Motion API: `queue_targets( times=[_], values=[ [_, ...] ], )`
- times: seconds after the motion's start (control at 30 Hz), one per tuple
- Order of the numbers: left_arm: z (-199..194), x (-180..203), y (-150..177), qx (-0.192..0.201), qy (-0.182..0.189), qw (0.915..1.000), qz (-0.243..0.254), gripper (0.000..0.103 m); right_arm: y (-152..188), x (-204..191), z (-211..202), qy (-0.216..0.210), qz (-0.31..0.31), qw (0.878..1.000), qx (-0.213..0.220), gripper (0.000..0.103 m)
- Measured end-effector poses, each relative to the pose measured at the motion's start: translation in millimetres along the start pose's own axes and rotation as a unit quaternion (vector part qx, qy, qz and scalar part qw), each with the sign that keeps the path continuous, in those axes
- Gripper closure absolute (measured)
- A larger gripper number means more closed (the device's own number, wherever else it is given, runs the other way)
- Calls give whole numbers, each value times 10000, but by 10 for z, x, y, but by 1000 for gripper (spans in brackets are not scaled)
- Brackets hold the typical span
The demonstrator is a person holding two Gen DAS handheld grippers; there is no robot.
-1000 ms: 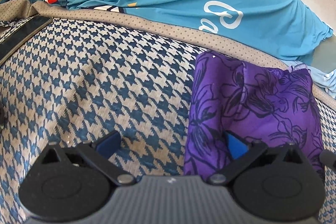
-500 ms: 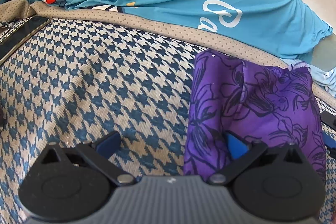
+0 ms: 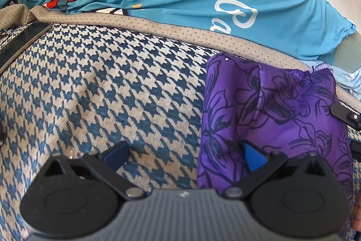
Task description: Fold clothes
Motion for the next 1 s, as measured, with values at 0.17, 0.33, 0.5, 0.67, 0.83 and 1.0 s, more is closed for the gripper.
queue_targets(
  times=[0.17, 0.33, 0.5, 0.67, 0.83, 1.0],
  values=[
    [5, -12, 12, 1, -1, 10000, 14, 0, 59, -15, 104, 2, 0, 10000, -57, 68],
    [-12, -3, 2, -40, -62, 10000, 14, 0, 76, -53, 103, 238, -44, 9997, 41, 87],
    [-74, 64, 6, 0, -162, 9998, 102, 0, 33, -300, -6, 743, -629, 9949, 281, 90],
    [-206, 194, 34, 151, -167, 9992, 341, 0, -19, -455, -208, 896, -815, 9909, 590, 91],
    [-318, 337, 106, 290, -82, 9976, 619, 0, -66, -454, -409, 1147, -909, 9861, 781, 91],
    [-410, 466, 154, 330, 70, 9963, 791, 0, -118, -357, -637, 1396, -904, 9817, 931, 91]
  ],
)
Point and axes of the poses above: each gripper's, at about its wrist camera, not at the fingertips, and z roughly the way its jaws point, x to its right, y to its underside, the point moved 5 cm from there along z, roughly the way its jaws point, and after that the axes turned 6 degrees about -z, right-handed, at the moved point
